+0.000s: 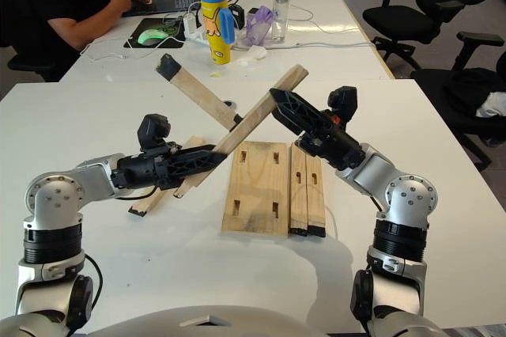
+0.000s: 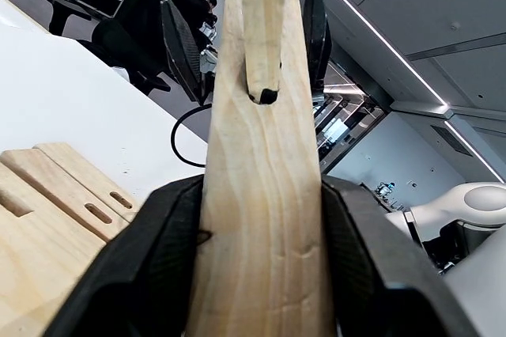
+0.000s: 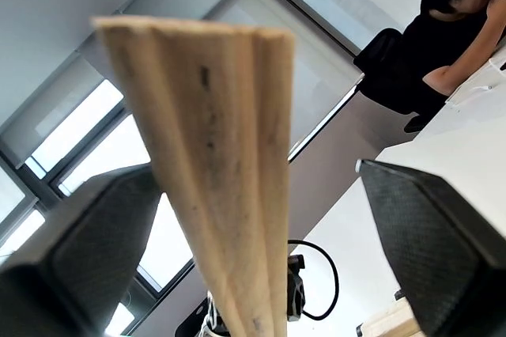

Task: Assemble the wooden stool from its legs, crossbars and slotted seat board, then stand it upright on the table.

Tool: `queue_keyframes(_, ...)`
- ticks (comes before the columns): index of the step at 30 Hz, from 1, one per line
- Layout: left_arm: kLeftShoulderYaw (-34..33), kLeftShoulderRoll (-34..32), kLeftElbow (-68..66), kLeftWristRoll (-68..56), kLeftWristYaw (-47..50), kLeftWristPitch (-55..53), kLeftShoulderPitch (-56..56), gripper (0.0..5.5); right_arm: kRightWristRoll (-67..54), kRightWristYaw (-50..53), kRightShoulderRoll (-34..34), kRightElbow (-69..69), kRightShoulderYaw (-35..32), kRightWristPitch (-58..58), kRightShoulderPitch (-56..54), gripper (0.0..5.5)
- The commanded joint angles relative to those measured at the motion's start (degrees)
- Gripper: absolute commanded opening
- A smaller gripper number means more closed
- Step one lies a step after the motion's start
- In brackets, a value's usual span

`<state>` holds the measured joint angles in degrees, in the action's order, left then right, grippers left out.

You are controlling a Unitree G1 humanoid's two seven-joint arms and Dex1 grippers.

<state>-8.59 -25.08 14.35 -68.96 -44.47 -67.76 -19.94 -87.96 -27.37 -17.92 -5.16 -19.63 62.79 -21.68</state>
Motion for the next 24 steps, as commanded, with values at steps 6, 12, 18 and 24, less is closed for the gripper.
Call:
queue_keyframes(6, 0.93, -0.71, 1.33, 1.12, 1.59, 1.8, -0.36, 2.05, 2.14, -1.73, -1.88, -2.19, 1.64, -2.2, 0.66, 2.64)
queue_keyframes(12, 1.31, -0.76, 2.4, 3.45, 1.76, 4.81, 0.25, 2.53, 4.88, -3.33, -1.52, -1.51, 1.72, -5.96, 0.41, 2.13)
queue_keyframes(18, -3.73, -0.37, -2.08, 1.49, 5.97, 5.36, 2.5, 3.37, 8.72, -6.51, -4.83, 1.15, 0.32, -8.15, 0.72, 2.13)
queue_keyframes(24, 9.83, -10.59, 2.48, 23.26, -1.97, 19.23, 14.55, 3.59, 19.38, -14.39, -19.91, 12.92, -5.79, -12.75, -1.11, 2.13)
